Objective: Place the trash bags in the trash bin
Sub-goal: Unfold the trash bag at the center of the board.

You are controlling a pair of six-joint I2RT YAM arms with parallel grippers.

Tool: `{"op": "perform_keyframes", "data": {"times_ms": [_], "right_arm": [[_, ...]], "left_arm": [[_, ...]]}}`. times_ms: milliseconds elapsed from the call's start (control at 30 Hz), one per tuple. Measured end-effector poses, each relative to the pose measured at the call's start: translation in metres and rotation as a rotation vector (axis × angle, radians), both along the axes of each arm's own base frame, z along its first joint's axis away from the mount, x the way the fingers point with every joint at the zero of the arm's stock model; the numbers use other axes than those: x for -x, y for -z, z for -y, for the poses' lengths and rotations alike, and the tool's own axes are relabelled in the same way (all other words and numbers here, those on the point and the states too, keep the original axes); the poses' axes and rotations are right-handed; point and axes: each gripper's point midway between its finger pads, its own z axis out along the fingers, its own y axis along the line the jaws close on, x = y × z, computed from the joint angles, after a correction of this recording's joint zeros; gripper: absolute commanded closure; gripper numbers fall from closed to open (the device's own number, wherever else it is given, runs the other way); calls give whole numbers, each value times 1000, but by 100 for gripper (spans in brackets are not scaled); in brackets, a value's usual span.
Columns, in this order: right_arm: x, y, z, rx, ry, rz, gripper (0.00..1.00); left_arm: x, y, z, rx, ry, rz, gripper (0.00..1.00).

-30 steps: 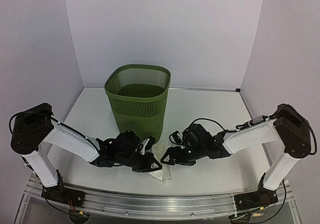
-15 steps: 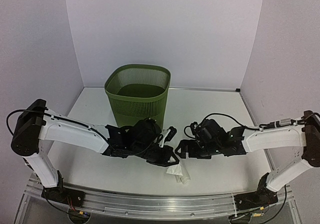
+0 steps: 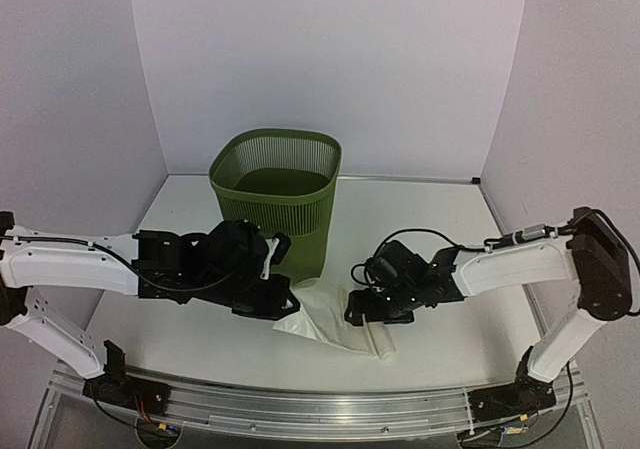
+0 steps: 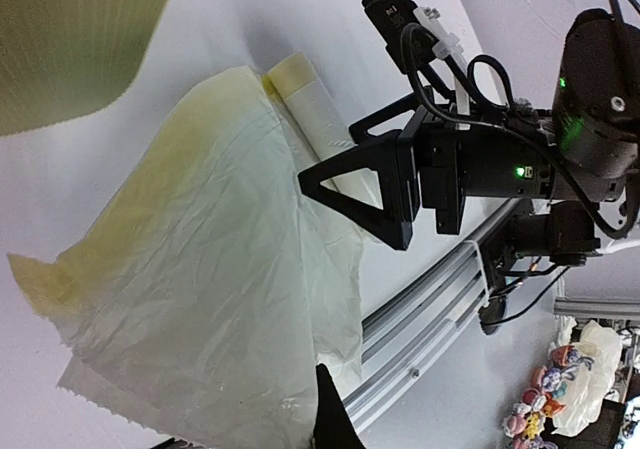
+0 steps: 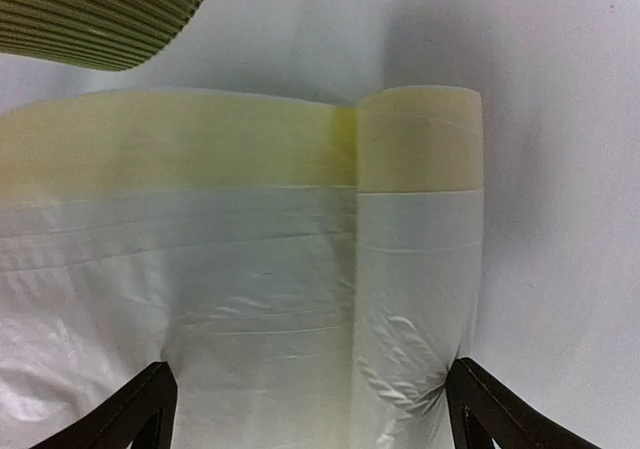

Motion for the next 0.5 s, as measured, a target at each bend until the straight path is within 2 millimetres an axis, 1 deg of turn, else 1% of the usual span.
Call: {"op": "perform_keyframes", "data": {"times_ms": [100, 133, 267, 433, 500], "right_arm": [[-4, 15, -6, 43, -6, -28, 13], [-5, 18, -5, 62, -1, -29, 14], [-10, 22, 8, 139, 30, -11, 15], [-12, 25, 27, 231, 57, 10, 15], [-12, 26, 32, 252, 64, 13, 15]], "left_arm": [[0, 11, -19, -53, -52, -12, 100], [-1, 17, -26, -76, -78, -19, 100], [-6, 35, -54, -169, -194, -41, 100], [-10, 47, -92, -252, -349, -53, 100], [-10, 48, -104, -268, -395, -55, 100]]}}
